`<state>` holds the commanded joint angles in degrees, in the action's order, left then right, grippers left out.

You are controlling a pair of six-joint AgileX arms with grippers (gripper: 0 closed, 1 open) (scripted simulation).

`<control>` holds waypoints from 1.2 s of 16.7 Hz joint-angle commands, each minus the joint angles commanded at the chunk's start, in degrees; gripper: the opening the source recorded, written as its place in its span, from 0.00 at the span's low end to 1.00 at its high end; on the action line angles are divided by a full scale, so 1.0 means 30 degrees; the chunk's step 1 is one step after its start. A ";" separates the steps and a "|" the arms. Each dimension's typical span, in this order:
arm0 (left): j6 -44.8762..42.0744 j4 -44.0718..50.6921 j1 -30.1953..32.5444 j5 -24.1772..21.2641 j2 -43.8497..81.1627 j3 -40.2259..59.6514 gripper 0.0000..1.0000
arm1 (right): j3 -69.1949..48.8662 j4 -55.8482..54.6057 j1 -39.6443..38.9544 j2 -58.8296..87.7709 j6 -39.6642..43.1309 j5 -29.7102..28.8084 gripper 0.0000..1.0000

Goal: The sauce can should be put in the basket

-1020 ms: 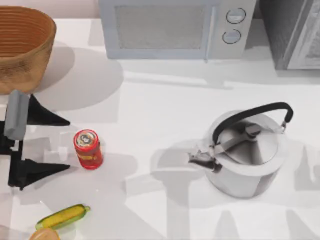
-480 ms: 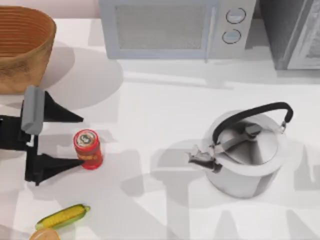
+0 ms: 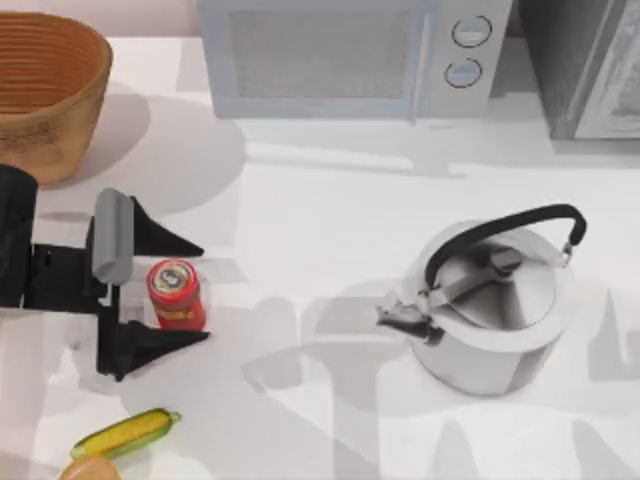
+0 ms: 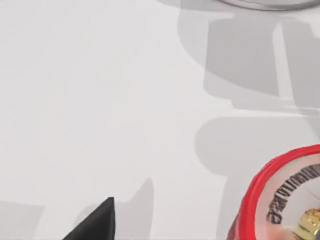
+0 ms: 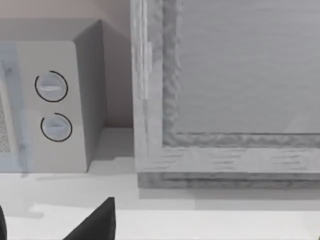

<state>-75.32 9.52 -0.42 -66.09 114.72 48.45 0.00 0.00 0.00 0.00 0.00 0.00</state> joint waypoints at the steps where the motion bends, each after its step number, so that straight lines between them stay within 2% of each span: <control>1: 0.0306 -0.0594 0.0133 0.0028 0.0162 -0.0161 1.00 | 0.0000 0.0000 0.0000 0.0000 0.0000 0.0000 1.00; 8: 0.0731 -0.1499 0.0308 0.0067 0.0417 -0.0413 1.00 | 0.0000 0.0000 0.0000 0.0000 0.0000 0.0000 1.00; 20: 0.0731 -0.1499 0.0308 0.0067 0.0417 -0.0413 0.10 | 0.0000 0.0000 0.0000 0.0000 0.0000 0.0000 1.00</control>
<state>-73.13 5.02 0.50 -65.89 115.97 47.21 0.00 0.00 0.00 0.00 0.00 0.00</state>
